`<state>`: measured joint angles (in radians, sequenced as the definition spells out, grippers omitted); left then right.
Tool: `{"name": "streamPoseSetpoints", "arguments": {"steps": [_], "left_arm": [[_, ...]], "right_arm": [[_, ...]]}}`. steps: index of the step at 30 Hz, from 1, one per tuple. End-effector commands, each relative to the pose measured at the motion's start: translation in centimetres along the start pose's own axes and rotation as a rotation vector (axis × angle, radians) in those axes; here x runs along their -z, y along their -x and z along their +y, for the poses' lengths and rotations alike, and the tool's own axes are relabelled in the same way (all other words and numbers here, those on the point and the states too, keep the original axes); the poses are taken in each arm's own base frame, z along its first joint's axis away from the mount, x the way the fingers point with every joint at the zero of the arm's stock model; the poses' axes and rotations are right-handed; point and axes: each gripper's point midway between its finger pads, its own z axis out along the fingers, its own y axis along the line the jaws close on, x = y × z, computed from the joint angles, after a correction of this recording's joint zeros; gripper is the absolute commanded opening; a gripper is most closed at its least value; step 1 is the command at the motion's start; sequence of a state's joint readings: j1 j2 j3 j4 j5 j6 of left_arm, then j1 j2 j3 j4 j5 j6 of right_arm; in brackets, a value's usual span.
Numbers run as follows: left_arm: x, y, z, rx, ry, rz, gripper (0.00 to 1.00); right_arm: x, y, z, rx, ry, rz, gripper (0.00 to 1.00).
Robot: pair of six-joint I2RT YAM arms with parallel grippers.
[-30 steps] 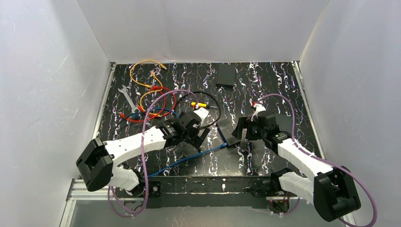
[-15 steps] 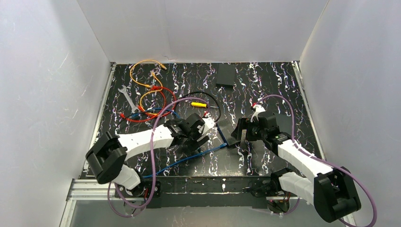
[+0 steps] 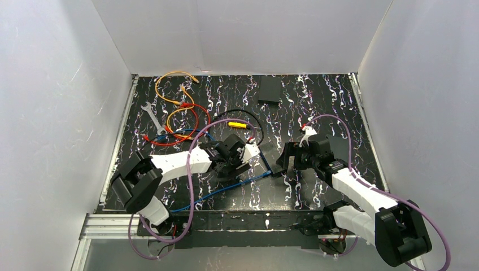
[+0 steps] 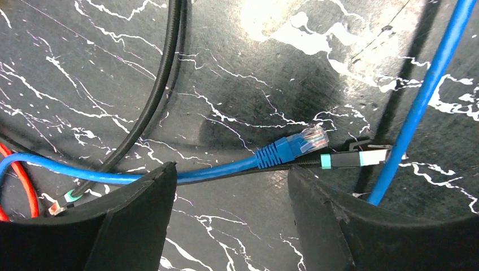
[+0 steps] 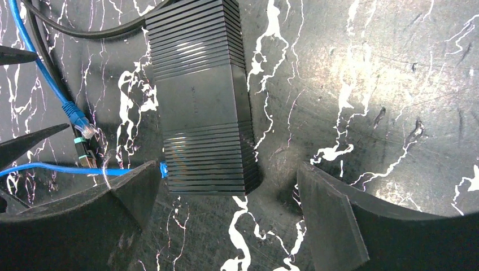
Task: Insert the plug into the switch port
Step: Pick up the connector from the center of the board.
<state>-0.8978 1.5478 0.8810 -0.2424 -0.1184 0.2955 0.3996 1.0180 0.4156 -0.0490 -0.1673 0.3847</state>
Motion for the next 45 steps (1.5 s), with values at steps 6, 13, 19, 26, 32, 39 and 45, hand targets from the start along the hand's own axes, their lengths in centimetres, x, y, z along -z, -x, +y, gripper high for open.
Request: {"name": "streamPoseSetpoints", "arguments": {"steps": [6,13,19,26,32,39,45], "left_arm": [[-0.9,-0.2,-0.1,-0.008,-0.022,0.006,0.65],[-1.3,0.2,0.0,0.009,-0.038,0.005,0.63],[-0.8,1.3,-0.1,0.028,-0.048,-0.027,0.63],[0.6,1.8,0.7,0.027,-0.017,-0.051,0.65],[0.3,2.2,0.1,0.024,-0.057,-0.069,0.64],[-0.2,2.2,-0.3,0.008,-0.079,-0.064,0.62],[-1.0,2.0,-0.3,0.013,-0.084,-0.049,0.56]], "right_arm": [[-0.2,0.4,0.4,0.023,0.027,-0.018,0.98],[-0.3,0.3,0.4,0.020,0.027,-0.011,0.98],[-0.4,0.1,0.4,0.020,0.027,-0.005,0.98],[-0.4,0.1,0.4,0.019,0.030,-0.003,0.97],[-0.4,0.1,0.5,0.019,0.033,-0.003,0.97],[-0.4,0.0,0.4,0.017,0.029,0.002,0.97],[-0.6,-0.3,0.3,0.015,0.030,0.014,0.97]]}}
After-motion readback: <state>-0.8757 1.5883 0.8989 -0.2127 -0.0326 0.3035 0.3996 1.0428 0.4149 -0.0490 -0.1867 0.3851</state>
